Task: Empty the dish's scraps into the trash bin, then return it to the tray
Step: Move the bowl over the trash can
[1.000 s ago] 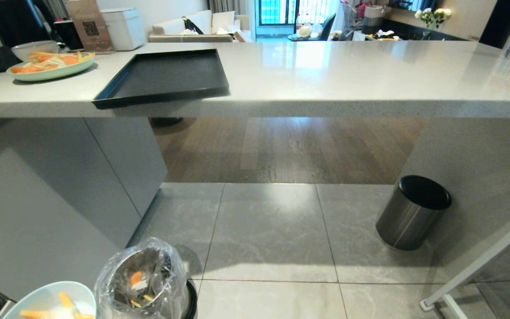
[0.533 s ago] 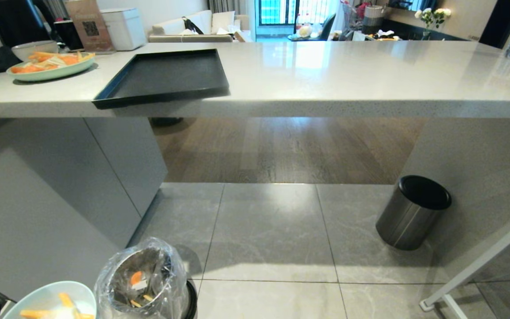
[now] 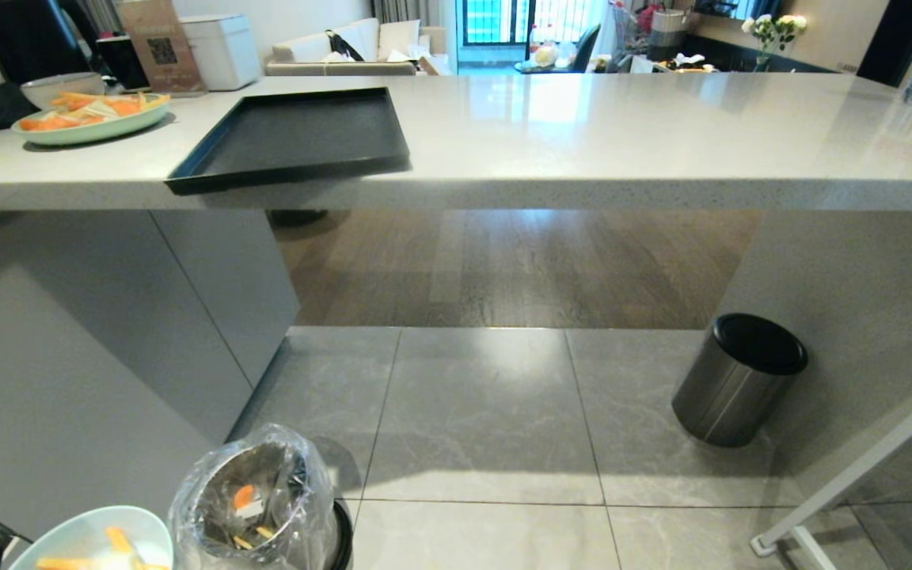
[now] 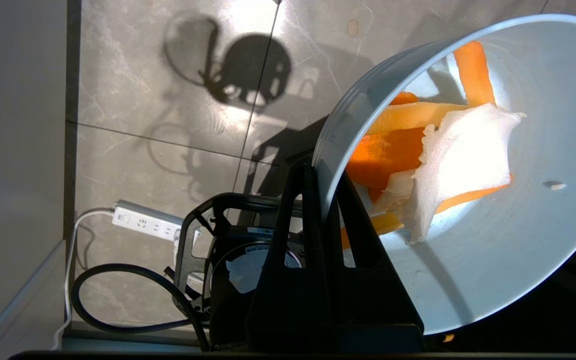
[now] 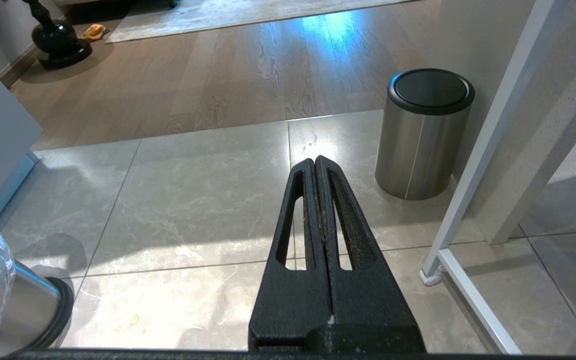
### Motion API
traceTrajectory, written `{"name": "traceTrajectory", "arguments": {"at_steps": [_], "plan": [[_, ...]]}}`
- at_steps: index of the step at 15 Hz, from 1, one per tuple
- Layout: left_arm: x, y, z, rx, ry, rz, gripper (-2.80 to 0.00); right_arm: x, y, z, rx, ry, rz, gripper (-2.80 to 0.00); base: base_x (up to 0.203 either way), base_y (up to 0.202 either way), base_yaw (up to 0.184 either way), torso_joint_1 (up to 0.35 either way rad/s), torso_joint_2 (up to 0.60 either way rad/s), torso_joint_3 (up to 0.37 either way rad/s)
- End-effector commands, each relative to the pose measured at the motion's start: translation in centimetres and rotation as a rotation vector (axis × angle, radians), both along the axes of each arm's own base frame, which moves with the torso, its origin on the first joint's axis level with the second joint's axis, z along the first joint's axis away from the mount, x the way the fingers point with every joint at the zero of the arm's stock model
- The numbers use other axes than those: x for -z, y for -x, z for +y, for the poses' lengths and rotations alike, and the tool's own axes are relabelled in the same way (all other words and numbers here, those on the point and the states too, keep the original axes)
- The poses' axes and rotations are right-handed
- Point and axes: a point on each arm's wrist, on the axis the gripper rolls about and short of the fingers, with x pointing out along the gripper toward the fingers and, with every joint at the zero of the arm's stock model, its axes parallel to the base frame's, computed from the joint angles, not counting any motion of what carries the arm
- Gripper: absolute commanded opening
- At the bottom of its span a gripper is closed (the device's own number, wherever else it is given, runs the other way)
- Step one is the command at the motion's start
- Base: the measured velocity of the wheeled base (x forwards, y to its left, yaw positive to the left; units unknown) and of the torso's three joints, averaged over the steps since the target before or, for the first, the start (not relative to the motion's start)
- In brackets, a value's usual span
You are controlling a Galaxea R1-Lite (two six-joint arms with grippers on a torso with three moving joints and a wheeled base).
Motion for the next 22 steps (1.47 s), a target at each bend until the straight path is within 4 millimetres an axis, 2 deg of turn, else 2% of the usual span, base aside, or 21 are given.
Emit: {"name": "traceTrajectory", "arguments": {"at_steps": [1, 5, 18, 22], "plan": [[-0.05, 0.03, -0.01, 0.002, 0.0, 0.001, -2.8, 0.01, 0.0, 0.0, 0.0, 0.0, 0.0, -2.8, 0.0, 0.0, 0.0, 0.0, 0.0, 0.0], [-0.06, 0.02, -0.01, 0.001, 0.0, 0.001, -2.8, 0.0, -0.01, 0.0, 0.0, 0.0, 0.001, -2.8, 0.002, -0.003, 0.021, 0.001, 0.0, 0.001], [-0.19, 0.11, -0.04, -0.001, -0.002, -0.009, -2.8, 0.01, 0.0, 0.0, -0.001, 0.0, 0.0, -2.8, -0.002, -0.009, 0.169, 0.002, 0.0, 0.003], [-0.17, 0.18, -0.07, -0.004, 0.0, -0.007, -2.8, 0.01, 0.0, 0.0, -0.001, 0.001, 0.0, -2.8, 0.0, -0.003, 0.049, 0.0, 0.0, 0.001]]}}
